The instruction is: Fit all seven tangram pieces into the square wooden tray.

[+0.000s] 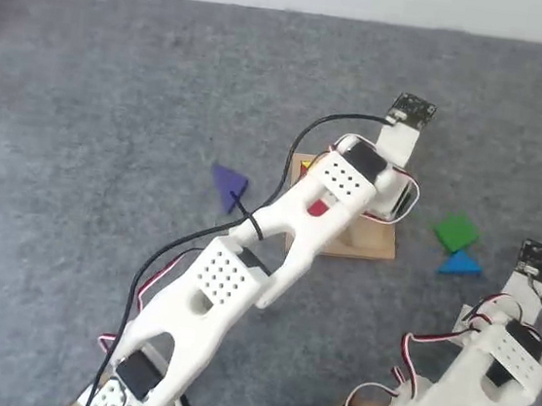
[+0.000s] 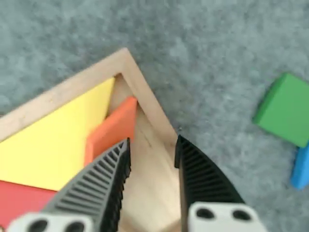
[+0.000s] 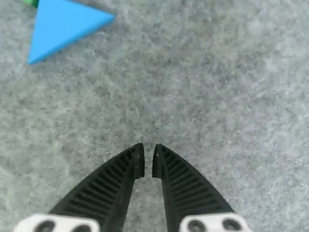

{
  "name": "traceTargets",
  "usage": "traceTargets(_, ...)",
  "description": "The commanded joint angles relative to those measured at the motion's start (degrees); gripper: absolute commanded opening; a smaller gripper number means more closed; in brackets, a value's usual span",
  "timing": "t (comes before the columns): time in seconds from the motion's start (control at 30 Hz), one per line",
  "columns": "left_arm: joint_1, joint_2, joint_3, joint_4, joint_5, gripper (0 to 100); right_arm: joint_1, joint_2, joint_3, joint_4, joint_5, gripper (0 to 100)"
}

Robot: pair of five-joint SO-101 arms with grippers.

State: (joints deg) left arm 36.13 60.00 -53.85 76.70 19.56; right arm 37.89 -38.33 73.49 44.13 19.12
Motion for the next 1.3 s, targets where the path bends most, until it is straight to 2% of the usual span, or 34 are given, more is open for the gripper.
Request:
traceTargets(0.0, 1.41, -0.79, -6.90, 3.52, -1.14, 14, -0.48, -1.89, -2.20, -0.84, -0.44, 5.4)
traceTargets(0.3, -1.32, -0.70, -14.55, 8.97, -2.55, 14, -0.48, -1.71, -2.20, -0.84, -0.44, 5.4)
traceTargets(0.57, -5.98, 3.69, -13.85, 9.58, 1.41, 14, -0.48, -1.71, -2.20, -0.84, -0.44, 5.4)
traceTargets(0.77, -5.54, 6.77, -14.55, 12.75, 6.24, 14, -0.48, -1.71, -2.20, -0.92, -0.44, 5.4)
traceTargets(1.13, -1.85, 7.38, -20.44, 13.98, 6.42, 14, -0.48, -1.71, -2.20, -0.84, -0.44, 5.4)
traceTargets(1.27, -1.14, 6.86, -21.14, 12.13, 6.42, 14, -0.48, -1.71, -2.20, -0.84, -0.44, 5.4)
